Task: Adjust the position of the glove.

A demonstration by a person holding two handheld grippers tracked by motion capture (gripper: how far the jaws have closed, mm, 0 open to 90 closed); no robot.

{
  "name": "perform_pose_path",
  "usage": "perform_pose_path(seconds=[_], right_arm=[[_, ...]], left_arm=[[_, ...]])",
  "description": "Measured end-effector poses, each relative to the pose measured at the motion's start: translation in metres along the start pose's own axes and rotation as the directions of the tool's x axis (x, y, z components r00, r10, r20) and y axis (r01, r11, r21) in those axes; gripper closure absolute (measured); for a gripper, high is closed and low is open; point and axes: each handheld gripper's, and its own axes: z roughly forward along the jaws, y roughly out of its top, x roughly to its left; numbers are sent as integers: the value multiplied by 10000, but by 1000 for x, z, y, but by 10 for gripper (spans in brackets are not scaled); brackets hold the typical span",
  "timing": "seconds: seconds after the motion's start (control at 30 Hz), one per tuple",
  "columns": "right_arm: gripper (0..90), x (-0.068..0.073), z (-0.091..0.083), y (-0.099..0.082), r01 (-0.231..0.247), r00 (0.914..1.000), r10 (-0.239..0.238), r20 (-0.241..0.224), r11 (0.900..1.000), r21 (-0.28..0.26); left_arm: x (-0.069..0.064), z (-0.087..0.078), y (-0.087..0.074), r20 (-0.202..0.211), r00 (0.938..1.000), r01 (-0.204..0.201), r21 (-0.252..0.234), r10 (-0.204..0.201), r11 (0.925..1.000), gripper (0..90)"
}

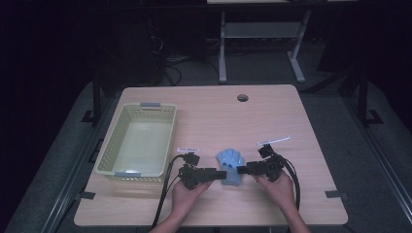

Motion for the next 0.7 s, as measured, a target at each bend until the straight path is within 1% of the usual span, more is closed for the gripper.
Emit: perform_pose_path(seconds=[0.07,0.13,0.17,0.27,0.33,0.37,0.4,0.47,0.5,0.53,0.67,0.7], right_arm=[[405,-1,1,-1,26,10000,-26,18,10000,39],[412,1,2,-5,-44,9999,45,-99,10000,60],[413,2,2,-6,-51,9999,52,-137,10000,66],[419,1,3,-9,-183,9989,183,-424,9998,8],[421,2,3,-10,-236,9988,236,-438,9997,13],[432,2,5,-12,-346,9979,345,-551,9994,-14],[439,2,6,-12,-400,9977,399,-545,9992,-9],[446,2,7,-12,-386,9978,387,-538,9993,23],[462,2,9,-13,-512,9971,516,-567,9987,70],[466,2,10,-13,-455,9974,455,-554,9990,28],[492,3,12,-14,-536,9967,538,-610,9985,53],[504,4,12,-14,-510,9970,508,-587,9987,-30]], left_arm=[[-1,2,0,-3,10000,54,22,-54,10000,353],[-2,6,0,9,10000,37,148,-38,9999,367],[-2,7,0,-52,9999,151,241,-150,9996,371],[0,10,-1,-170,9997,175,318,-170,9993,382],[1,11,-1,-167,9997,192,303,-187,9994,392],[1,11,0,-71,9996,274,299,-272,9992,407],[0,12,0,-72,9994,331,362,-328,9988,416],[0,13,0,-130,9995,300,395,-295,9988,434],[2,15,1,-266,9993,278,469,-265,9985,436],[3,16,0,-331,9990,320,496,-304,9983,439],[3,16,0,-333,9991,264,494,-248,9984,463],[3,17,-1,-333,9992,239,514,-222,9984,463]])
